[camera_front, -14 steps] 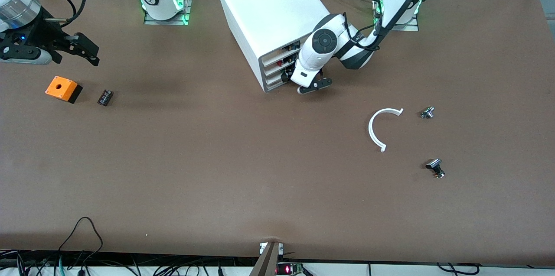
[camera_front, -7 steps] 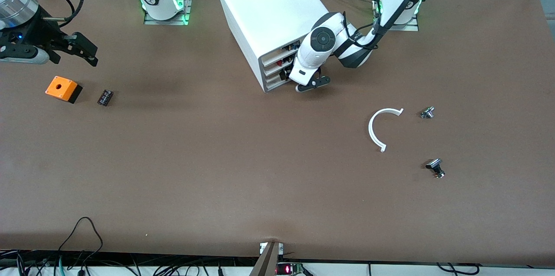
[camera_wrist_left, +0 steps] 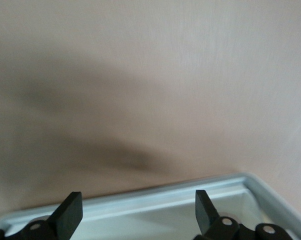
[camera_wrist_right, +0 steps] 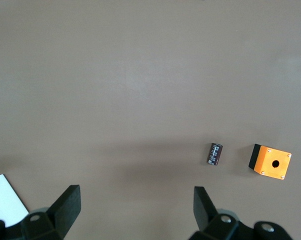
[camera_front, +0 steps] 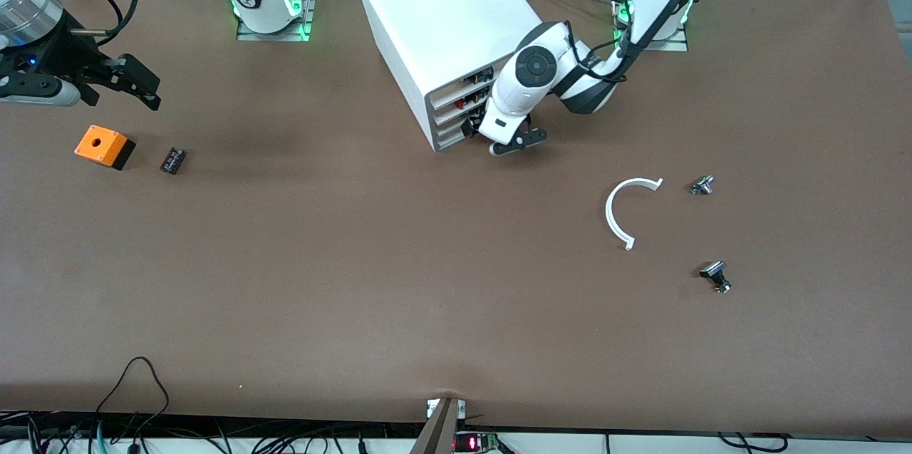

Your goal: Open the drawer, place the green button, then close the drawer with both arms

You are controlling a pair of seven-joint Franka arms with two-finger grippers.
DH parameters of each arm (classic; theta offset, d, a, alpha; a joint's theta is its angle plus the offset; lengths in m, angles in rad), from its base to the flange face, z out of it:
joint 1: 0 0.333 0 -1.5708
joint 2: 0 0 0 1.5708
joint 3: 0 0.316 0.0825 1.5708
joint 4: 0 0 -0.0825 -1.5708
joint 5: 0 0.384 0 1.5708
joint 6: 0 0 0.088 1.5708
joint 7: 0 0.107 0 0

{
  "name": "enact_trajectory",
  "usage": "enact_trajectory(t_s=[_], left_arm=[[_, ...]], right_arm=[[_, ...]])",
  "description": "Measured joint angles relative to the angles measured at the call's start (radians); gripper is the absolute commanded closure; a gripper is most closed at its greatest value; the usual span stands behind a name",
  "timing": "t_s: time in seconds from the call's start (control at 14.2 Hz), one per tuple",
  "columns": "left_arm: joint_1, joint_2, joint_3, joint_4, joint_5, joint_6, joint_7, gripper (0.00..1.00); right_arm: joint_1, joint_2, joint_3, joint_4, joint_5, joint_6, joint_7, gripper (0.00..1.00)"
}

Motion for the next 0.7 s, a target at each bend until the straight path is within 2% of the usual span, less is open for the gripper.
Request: enact_trajectory(t_s=[0.21, 0.42, 0.56, 0.7], left_arm=[[0.131, -0.045, -0.001, 0.109, 0.000, -0.208, 0.181, 0.01], [0.250, -0.068, 0.001, 0.279, 0.000, -0.487, 0.398, 0.01], [0.313, -0.073, 0.003, 0.356, 0.002, -0.596, 0.524, 0.01], [0.386, -0.084, 0.002, 0.421, 0.071, -0.690, 0.669, 0.01]], right_arm=[[0.000, 0.000, 0.000, 0.000, 0.004, 0.001, 0.000, 0.00], [0.000, 0.000, 0.000, 0.001, 0.005, 0.001, 0.000, 0.00], [0.000, 0.001, 0.000, 0.008, 0.005, 0.001, 0.000, 0.00], [-0.001, 0.009, 0.000, 0.019, 0.005, 0.001, 0.000, 0.00]])
